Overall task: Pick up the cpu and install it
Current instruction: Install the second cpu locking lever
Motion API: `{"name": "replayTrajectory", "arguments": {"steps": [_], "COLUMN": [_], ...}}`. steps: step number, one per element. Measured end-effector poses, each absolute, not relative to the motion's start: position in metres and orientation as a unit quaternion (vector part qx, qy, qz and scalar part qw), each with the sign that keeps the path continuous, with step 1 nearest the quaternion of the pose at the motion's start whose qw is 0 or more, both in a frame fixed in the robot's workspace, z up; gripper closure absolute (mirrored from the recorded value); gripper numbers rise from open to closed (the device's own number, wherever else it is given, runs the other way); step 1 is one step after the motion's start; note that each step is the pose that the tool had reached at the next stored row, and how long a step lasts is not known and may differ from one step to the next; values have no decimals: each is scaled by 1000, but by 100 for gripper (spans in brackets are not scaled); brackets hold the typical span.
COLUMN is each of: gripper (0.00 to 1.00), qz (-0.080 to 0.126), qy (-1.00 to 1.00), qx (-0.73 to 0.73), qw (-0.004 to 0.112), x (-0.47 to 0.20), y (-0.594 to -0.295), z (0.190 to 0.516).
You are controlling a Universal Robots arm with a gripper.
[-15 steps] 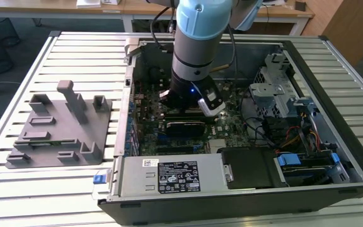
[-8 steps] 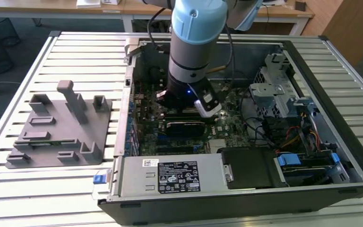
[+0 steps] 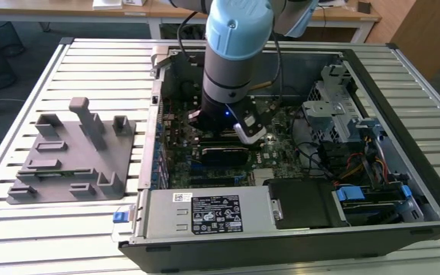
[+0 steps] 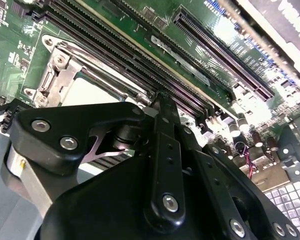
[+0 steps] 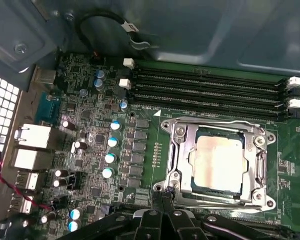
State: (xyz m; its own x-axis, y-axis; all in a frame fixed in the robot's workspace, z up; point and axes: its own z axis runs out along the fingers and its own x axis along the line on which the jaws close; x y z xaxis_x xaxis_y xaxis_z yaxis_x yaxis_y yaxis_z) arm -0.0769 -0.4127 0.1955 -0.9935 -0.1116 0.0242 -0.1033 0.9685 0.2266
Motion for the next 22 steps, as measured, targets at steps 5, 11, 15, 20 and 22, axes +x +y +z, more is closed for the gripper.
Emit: {"name": "replayTrajectory", "arguments": {"steps": [5, 11, 15, 20, 22], "gripper": [89, 89, 89, 89, 89], "qz": [-121, -129, -133, -138, -141], "qy": [-991, -990, -990, -989, -988], "qx": [54, 54, 54, 54, 55], "qw": [18, 18, 17, 17, 17], "x": [-77, -78, -80, -80, -80], "y": [-413, -413, -413, -413, -413], "z": [194, 192, 192, 191, 191]}}
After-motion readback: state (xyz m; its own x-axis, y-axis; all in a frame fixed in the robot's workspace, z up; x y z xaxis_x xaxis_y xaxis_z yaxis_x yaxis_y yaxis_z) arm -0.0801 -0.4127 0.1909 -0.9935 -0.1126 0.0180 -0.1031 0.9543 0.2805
